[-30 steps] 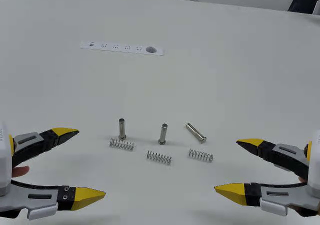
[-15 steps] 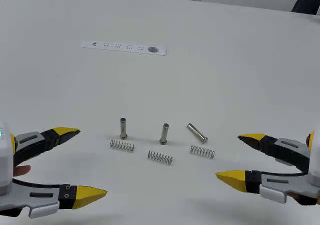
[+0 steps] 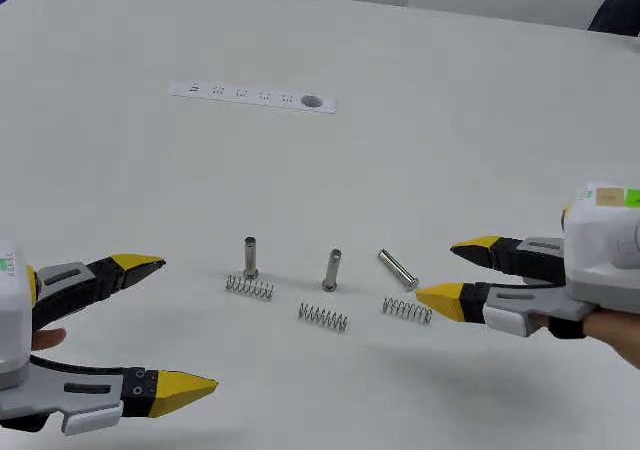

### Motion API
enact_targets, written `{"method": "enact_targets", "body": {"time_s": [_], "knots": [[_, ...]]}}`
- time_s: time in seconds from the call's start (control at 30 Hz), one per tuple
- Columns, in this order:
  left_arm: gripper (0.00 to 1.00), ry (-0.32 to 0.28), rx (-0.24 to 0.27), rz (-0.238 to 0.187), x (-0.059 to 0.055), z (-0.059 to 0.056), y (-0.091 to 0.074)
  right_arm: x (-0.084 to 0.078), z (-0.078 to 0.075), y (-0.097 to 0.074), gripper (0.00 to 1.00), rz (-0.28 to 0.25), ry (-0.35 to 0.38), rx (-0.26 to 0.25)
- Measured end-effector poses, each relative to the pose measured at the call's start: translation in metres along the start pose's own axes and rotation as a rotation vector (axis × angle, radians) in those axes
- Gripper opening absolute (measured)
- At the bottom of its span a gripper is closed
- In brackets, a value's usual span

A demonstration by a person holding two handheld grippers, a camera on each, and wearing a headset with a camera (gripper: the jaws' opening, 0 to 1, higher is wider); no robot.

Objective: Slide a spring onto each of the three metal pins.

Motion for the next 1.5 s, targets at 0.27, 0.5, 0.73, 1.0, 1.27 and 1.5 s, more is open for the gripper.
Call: {"method": "enact_targets", "body": {"time_s": [0.27, 0.5, 0.73, 1.0, 1.27, 1.5], "knots": [[0.83, -0.008, 0.005, -0.001, -0.002, 0.0, -0.002, 0.011, -0.008, 0.022, 0.36, 0.082, -0.036, -0.029], [0.82, -0.007, 0.003, 0.002, -0.001, 0.001, -0.001, 0.018, -0.017, 0.043, 0.3, 0.136, -0.047, -0.057], [0.82, -0.007, 0.011, -0.001, 0.0, 0.002, -0.004, 0.012, -0.025, 0.058, 0.26, 0.203, -0.038, -0.075], [0.81, -0.012, 0.01, 0.006, -0.002, 0.001, -0.004, 0.008, -0.03, 0.073, 0.22, 0.25, -0.018, -0.095], [0.79, -0.011, 0.008, 0.009, -0.001, 0.0, -0.003, 0.006, -0.033, 0.085, 0.18, 0.293, -0.005, -0.113], [0.79, -0.017, 0.013, 0.011, -0.004, 0.0, -0.004, 0.002, -0.034, 0.093, 0.17, 0.328, 0.013, -0.113]]}}
Point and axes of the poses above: the centre of the closed fingertips' face, and the gripper's own axes: y roughly forward along the fingers, z roughly to its left, x roughly out of its top, the point moved 8 cm from there along -y, roughly backward along the fingers, and after that the axes turned 6 degrees about y, right-handed, at the moved point
